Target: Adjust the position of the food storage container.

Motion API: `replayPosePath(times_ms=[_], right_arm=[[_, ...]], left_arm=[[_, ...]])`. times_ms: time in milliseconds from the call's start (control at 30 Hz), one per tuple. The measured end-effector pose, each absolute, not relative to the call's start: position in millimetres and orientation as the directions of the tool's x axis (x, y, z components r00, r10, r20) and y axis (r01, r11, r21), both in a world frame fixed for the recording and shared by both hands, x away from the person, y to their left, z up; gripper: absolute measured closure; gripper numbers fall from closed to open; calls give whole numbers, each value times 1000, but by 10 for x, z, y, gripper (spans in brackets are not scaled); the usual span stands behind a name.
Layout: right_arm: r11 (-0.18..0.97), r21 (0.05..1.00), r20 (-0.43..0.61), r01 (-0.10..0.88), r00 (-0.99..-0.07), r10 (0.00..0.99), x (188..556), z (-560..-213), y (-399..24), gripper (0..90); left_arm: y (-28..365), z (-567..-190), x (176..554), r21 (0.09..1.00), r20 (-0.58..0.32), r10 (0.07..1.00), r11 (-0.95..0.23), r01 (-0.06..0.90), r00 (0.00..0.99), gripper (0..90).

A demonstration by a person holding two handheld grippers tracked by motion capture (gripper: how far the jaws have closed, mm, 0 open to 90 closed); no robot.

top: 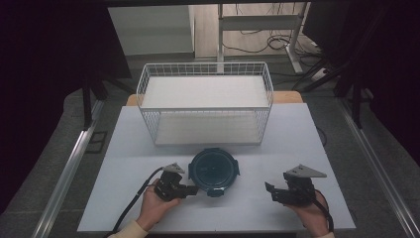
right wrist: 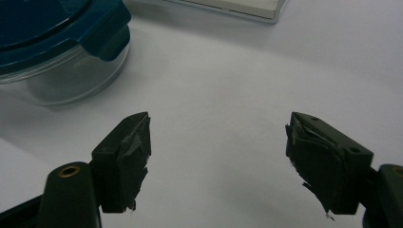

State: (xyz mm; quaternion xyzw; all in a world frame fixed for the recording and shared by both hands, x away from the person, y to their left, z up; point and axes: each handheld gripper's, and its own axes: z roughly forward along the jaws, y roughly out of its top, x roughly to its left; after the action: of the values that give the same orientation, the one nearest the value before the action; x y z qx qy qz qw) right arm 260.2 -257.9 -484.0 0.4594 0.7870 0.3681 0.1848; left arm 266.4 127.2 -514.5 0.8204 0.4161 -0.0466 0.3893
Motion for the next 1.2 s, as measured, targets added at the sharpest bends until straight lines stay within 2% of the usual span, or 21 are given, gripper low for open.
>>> replayPosePath(times_ms=[133, 267, 467, 533, 633, 733, 900, 1033, 1200], right_arm=[[294, 760, 57, 580, -510, 858, 2590, -4807, -2571, 230], [298, 764, 50, 571, -514, 856, 2584, -4798, -2580, 230], [269, 788, 60, 554, -504, 861, 2574, -4749, -2601, 231], [276, 792, 61, 545, -520, 852, 2565, -4744, -2590, 231], [266, 797, 78, 542, -530, 845, 2568, -4745, -2576, 231], [270, 799, 87, 537, -547, 833, 2567, -4754, -2558, 229], [263, 813, 93, 519, -562, 822, 2560, -4749, -2557, 225], [257, 817, 98, 516, -564, 820, 2564, -4750, -2557, 223], [265, 814, 89, 516, -562, 822, 2562, -4757, -2557, 221]], left_arm=[[1317, -5107, 2638, 625, -394, 643, -337, 704, 657, 900], [1398, -5033, 2518, 657, -316, 661, -365, 660, 680, 899], [1648, -4868, 2369, 726, -278, 715, -280, 628, 641, 829], [1732, -4814, 2353, 741, -292, 712, -253, 622, 639, 736], [1834, -4761, 2339, 748, -315, 732, -201, 633, 604, 509], [1918, -4747, 2357, 743, -324, 755, -169, 647, 570, 374], [2019, -4750, 2362, 738, -327, 769, -155, 656, 550, 290], [2055, -4751, 2361, 737, -332, 774, -144, 661, 539, 269], [1998, -4759, 2343, 747, -302, 761, -185, 638, 574, 258]])
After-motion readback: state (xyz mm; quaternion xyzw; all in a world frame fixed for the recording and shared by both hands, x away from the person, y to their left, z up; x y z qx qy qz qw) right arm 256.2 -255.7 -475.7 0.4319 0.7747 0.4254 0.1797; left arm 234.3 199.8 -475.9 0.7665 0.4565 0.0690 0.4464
